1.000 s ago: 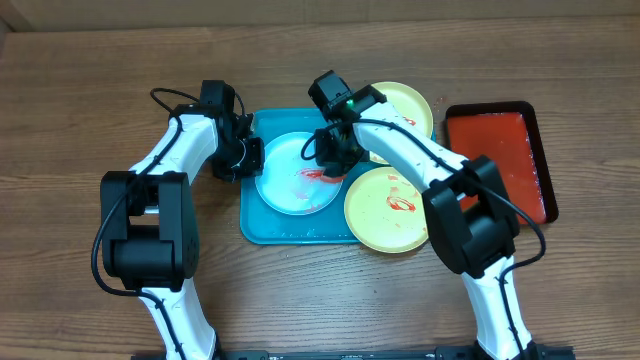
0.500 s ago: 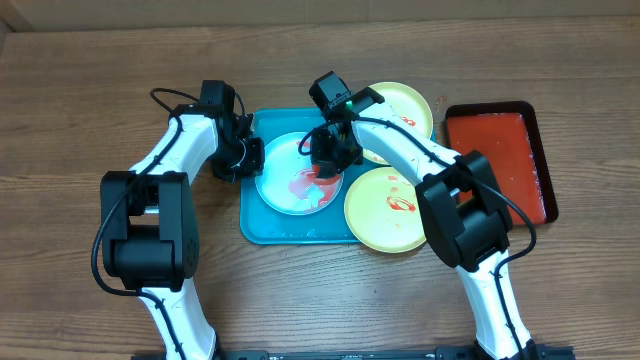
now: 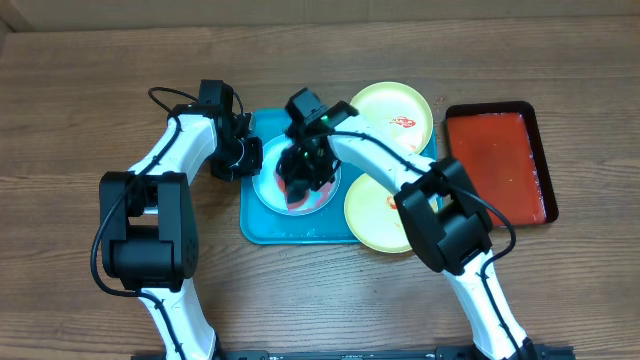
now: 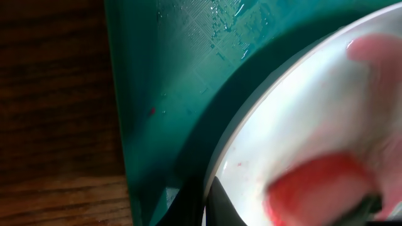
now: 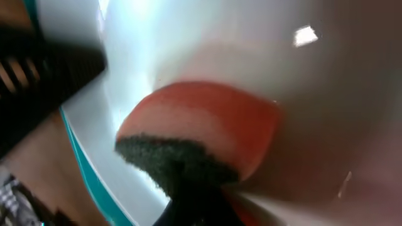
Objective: Clean dirty plates on tray and stack at the side
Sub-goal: 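Scrub white plate with sponge while left gripper holds its rim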
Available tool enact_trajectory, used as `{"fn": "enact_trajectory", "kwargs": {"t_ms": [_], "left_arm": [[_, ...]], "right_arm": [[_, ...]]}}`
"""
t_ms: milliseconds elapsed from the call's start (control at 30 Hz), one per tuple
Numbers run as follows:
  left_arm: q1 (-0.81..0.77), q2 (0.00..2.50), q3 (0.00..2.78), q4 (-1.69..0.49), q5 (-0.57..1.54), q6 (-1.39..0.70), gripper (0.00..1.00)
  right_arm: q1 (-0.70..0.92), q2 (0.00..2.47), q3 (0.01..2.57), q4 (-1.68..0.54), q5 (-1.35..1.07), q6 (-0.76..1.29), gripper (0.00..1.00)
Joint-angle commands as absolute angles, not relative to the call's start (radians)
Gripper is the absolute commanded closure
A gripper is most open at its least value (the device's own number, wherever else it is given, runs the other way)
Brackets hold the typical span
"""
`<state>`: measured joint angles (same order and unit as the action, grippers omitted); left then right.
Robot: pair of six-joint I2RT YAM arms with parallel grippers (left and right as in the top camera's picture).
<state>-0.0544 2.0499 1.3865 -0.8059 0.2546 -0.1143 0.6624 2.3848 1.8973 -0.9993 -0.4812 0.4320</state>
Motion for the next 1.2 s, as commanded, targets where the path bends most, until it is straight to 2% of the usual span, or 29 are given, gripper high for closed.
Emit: {"fn": "enact_trajectory", "kwargs": {"t_ms": [0,133,300,467,600,867,1033,1167], "left_arm": [[-0.059,2.057,1.369,-0.793,0.234,-0.143,0.96],[-0.059,2.057,1.369,-0.788,0.228,-0.143,0.96],[-0.059,2.057,1.369,-0.788,0.228,-0.143,0.96],[-0.059,2.057,1.369,-0.788,0.228,-0.143,0.96],[-0.059,2.057,1.369,-0.788,0.229,-0.143,0.96],[-0.059,2.057,1.369,-0.788,0.229,-0.143,0.96],[-0.059,2.057,1.369,-0.788,0.229,-0.143,0.96],[-0.059,2.057,1.369,-0.788,0.229,-0.143,0.96]], "right_arm": [[0.666,2.443,1.911,-1.094,-0.416,0.369,0.96],[0.662,2.431,1.995,-1.225,-0.152,0.359,0.96],[0.662,2.431,2.042,-1.264,0.156,0.402,0.96],[0.66,2.444,2.02,-1.172,0.249,0.423,0.96],[0.66,2.483,2.015,-1.066,0.131,0.422,0.96],[0.669,2.529,2.016,-0.889,-0.434,0.335,0.96],[0.68,2.529,2.021,-0.951,-0.59,0.293,0.96],[0.677,2.527,2.024,-1.088,-0.59,0.241,0.96]]}}
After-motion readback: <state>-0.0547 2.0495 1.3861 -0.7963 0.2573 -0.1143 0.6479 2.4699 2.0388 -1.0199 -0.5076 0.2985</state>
